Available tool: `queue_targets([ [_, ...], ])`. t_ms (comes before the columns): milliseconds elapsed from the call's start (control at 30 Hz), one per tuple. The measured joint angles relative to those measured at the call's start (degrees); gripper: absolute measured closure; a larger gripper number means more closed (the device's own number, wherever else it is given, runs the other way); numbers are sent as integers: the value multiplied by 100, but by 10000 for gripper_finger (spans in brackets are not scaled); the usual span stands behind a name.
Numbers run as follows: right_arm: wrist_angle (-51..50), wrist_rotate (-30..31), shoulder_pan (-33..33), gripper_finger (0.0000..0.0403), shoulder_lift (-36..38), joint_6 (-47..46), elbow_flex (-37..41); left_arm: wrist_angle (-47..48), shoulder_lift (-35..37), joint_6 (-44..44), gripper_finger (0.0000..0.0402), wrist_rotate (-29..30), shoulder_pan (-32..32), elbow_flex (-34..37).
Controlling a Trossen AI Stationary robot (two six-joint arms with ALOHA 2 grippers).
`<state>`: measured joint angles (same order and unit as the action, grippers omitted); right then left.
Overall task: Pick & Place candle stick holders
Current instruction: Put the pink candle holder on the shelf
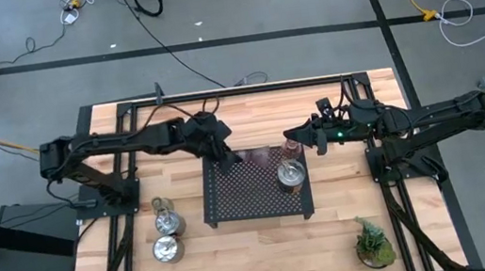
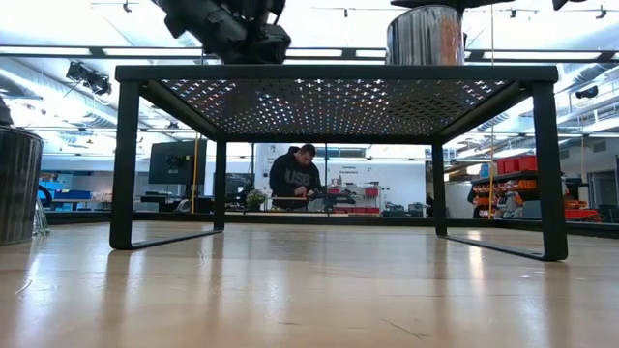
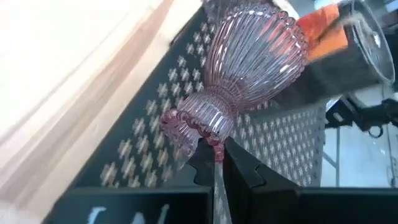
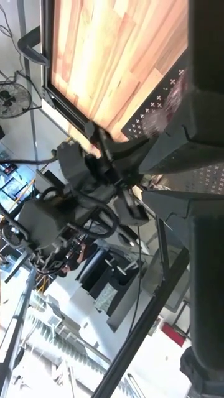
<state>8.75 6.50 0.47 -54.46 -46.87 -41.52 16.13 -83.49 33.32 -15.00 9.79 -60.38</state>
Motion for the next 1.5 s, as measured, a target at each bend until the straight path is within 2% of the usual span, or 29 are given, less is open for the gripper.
queue_targets([
  [67, 0, 2, 0, 351, 0, 0, 0, 185, 152, 6, 389, 31, 8, -16],
  [167, 9, 7, 0, 351, 0, 1, 0, 1147, 252, -90, 389, 181, 2, -359],
  [300, 6, 11, 0, 351, 0, 2, 0, 2777, 247, -449, 389, 692, -63, -1322],
  [467, 10, 13, 0, 351, -2, 89, 0, 3910, 175, -909, 389, 1380, -115, -2616],
  [567, 11, 13, 0, 351, -2, 105, 1, 4533, -16, -1048, 389, 1563, -115, -3257],
  [767, 15, 13, -4, 351, -2, 179, 0, 6213, -898, -1479, 389, 1928, -139, -4293],
  [967, 31, 15, -7, 351, -2, 236, 0, 6356, -1771, -1857, 389, 1604, -327, -4999],
  [1233, 28, 15, -48, 351, 0, 238, 0, 7387, -2961, -2569, 389, 2021, -545, -6440],
  [1400, 23, 15, -48, 351, 0, 244, 0, 7374, -3232, -2795, 389, 2037, -536, -6932],
  [1500, 24, 15, -48, 351, 0, 278, 0, 7386, -3293, -2863, 389, 2029, -527, -6990],
])
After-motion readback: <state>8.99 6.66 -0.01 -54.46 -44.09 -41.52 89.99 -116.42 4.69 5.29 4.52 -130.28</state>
